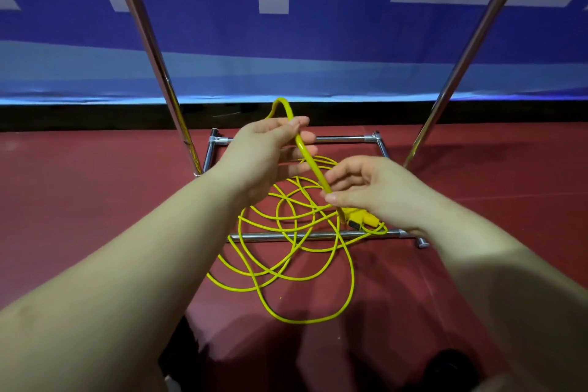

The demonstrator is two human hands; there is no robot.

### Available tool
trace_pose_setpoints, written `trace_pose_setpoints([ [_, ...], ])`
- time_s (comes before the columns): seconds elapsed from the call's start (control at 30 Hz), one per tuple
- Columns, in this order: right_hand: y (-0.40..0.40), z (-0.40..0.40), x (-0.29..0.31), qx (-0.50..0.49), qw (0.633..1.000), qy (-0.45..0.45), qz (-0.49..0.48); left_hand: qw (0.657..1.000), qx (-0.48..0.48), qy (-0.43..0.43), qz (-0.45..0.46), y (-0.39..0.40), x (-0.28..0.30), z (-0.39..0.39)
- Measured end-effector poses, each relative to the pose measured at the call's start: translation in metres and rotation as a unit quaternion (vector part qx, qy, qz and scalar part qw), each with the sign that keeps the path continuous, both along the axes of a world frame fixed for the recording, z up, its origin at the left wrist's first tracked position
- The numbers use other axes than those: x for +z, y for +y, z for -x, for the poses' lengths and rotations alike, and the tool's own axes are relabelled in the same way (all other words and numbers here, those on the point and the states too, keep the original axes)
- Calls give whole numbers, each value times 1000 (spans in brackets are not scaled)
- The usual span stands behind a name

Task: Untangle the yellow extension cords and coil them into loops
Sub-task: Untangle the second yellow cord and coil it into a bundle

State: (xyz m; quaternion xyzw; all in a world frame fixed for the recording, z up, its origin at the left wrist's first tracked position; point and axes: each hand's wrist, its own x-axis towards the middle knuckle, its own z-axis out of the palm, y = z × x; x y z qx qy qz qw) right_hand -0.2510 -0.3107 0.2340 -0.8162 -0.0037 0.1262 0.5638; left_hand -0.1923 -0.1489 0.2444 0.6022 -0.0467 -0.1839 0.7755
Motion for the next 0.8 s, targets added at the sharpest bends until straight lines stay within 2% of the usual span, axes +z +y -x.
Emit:
trace_pose_setpoints([
  [0.1, 2, -1, 5, -13, 1000, -18, -15, 999, -5, 19, 40, -1, 2, 0],
  [0.17, 4, -1, 10, -56, 994, -10, -90, 998, -41, 19, 33, -1, 0, 1],
  [0.23, 1, -6, 17, -126, 970, 0, -210, 992, -111, -19, -63, -3, -5, 6],
  [0.3, -6, -10, 22, -198, 926, 11, -321, 968, -186, -66, -153, -8, -12, 14],
  [0.37, -12, -12, 25, -247, 895, 14, -372, 948, -220, -111, -200, -12, -17, 20],
  [0.47, -11, -11, 24, -250, 885, 13, -393, 944, -216, -149, -201, -15, -17, 20],
  [0.57, -11, -11, 20, -214, 921, 8, -327, 963, -165, -133, -168, -15, -14, 18],
  [0.67, -12, -7, 10, -103, 986, 22, -131, 990, -73, -84, -92, -15, -6, 15],
  [0.73, -8, -2, 1, -12, 999, 33, -42, 998, -10, -43, -37, -13, -1, 12],
  [0.8, -4, 0, -3, 29, 999, 32, -16, 1000, 28, -13, -2, -10, 2, 9],
])
